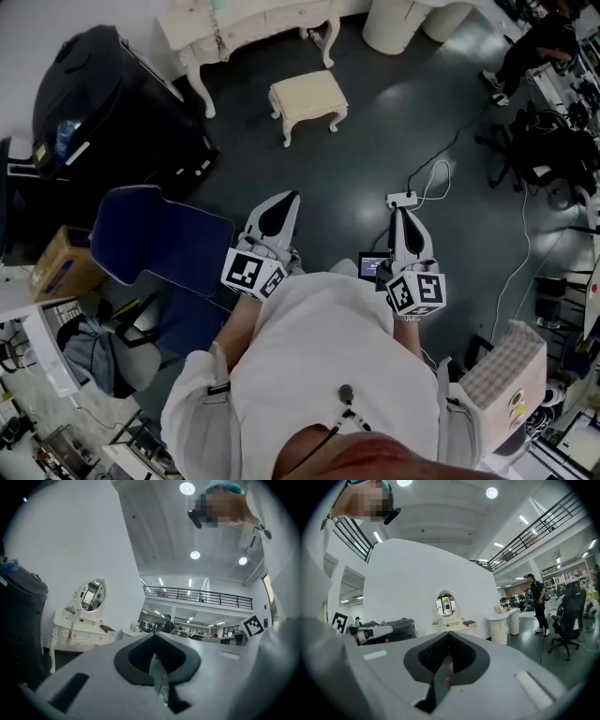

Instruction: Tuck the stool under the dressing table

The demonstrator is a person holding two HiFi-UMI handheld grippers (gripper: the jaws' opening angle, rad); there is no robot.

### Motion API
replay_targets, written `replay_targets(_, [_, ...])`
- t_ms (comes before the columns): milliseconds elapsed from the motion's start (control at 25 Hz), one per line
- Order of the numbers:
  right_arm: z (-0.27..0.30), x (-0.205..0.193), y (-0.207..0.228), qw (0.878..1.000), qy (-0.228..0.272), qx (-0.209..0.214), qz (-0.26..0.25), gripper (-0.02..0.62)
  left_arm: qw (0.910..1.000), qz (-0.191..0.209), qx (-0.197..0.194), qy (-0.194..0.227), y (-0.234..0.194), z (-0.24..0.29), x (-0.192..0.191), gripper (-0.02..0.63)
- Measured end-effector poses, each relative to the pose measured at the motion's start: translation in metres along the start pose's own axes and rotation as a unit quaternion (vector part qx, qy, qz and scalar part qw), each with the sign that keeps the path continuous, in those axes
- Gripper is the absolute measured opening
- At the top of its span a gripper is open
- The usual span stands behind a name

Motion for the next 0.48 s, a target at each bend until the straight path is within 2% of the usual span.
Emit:
replay_targets(280, [0.031, 0.003, -0.004, 1.0, -0.011, 0.012, -0.015, 0.008, 0.9996, -0.016, 0.018, -0.017, -0.022, 0.005, -0.014, 0.006])
replay_targets(480, [0.066, -0.002, 0.018, 0.999, -0.026, 0.025, 0.01, 0.008, 0.9984, -0.012, 0.046, -0.03, -0.034, 0.025, -0.017, 0.006])
Point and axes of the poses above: the fingertips, and each gripper's own axes: z forward along the fingers, y to its right, x out of its top, the point moved 1 cm from there along -z, backward along the fingers, and after that the axes turned 9 degrees about -x, right-handed, at the moved point
